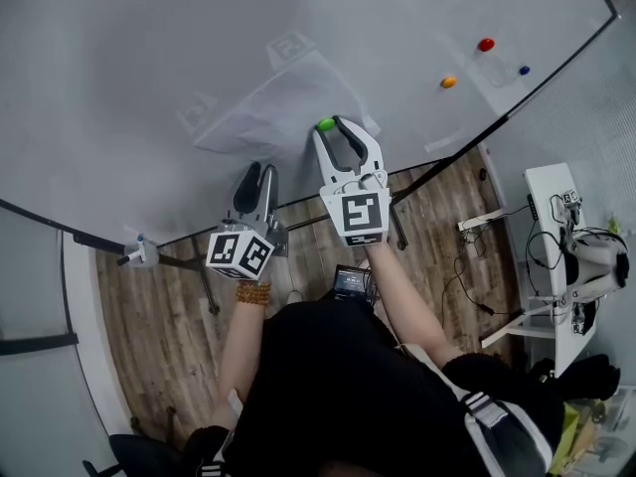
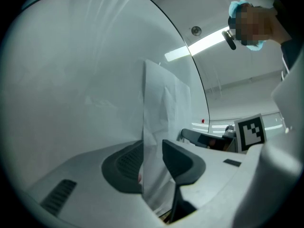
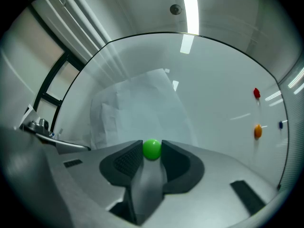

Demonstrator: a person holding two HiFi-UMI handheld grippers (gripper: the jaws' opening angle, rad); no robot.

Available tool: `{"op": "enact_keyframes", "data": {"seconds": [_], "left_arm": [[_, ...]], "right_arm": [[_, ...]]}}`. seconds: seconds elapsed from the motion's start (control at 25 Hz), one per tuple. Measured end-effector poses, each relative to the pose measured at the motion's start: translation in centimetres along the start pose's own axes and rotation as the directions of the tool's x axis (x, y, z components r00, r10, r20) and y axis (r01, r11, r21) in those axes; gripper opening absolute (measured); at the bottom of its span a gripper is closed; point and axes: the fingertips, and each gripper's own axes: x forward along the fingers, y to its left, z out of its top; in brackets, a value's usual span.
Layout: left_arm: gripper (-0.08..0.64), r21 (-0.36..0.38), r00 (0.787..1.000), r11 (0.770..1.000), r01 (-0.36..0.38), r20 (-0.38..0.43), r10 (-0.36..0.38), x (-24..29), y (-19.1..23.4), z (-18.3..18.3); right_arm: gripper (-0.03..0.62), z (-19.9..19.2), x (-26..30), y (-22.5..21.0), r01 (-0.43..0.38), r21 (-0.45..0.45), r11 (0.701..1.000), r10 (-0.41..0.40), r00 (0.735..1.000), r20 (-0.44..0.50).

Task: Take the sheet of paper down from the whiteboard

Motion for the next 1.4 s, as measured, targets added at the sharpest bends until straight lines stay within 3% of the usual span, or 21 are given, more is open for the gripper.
{"op": "enact_keyframes", "data": {"seconds": [0.56, 0.88, 1.12, 1.2, 1.32, 1.36, 1.4], "left_arm": [[0.129, -0.038, 0.999, 0.999, 0.034, 0.022, -0.033, 0.1, -0.4, 0.3], [0.129, 0.034, 0.988, 0.988, 0.152, 0.026, -0.153, 0.1, -2.9, 0.6], [0.143, 0.104, 0.99, 0.985, 0.141, 0.006, -0.142, -0.5, -2.1, -0.5], [0.161, 0.122, 0.979, 0.972, 0.202, -0.017, -0.201, -0.5, -3.4, 0.1], [0.161, 0.252, 0.939, 0.905, 0.343, -0.069, -0.336, -0.8, -7.3, 1.4], [0.161, 0.278, 0.933, 0.891, 0.36, -0.081, -0.351, -1.0, -7.8, 1.4], [0.162, 0.284, 0.935, 0.891, 0.355, -0.084, -0.345, -1.3, -7.3, 1.1]], "right_arm": [[0.123, 0.1, 0.0, 0.0, -0.004, -0.007, 1.0, 0.004, 1.0, 0.001], [0.123, 0.3, 0.0, 0.2, -0.007, -0.009, 1.0, 0.007, 1.0, 0.003], [0.123, 0.1, 0.0, 0.1, -0.004, -0.007, 1.0, 0.004, 1.0, 0.003], [0.123, 0.1, 0.1, 0.1, -0.005, -0.007, 1.0, 0.005, 1.0, 0.004], [0.123, 0.1, 0.1, 0.1, -0.004, -0.007, 1.0, 0.004, 1.0, 0.007], [0.123, 0.1, 0.1, 0.1, -0.002, -0.007, 1.0, 0.002, 1.0, 0.006], [0.123, 0.1, 0.0, 0.1, -0.002, -0.006, 1.0, 0.002, 1.0, 0.005]]}}
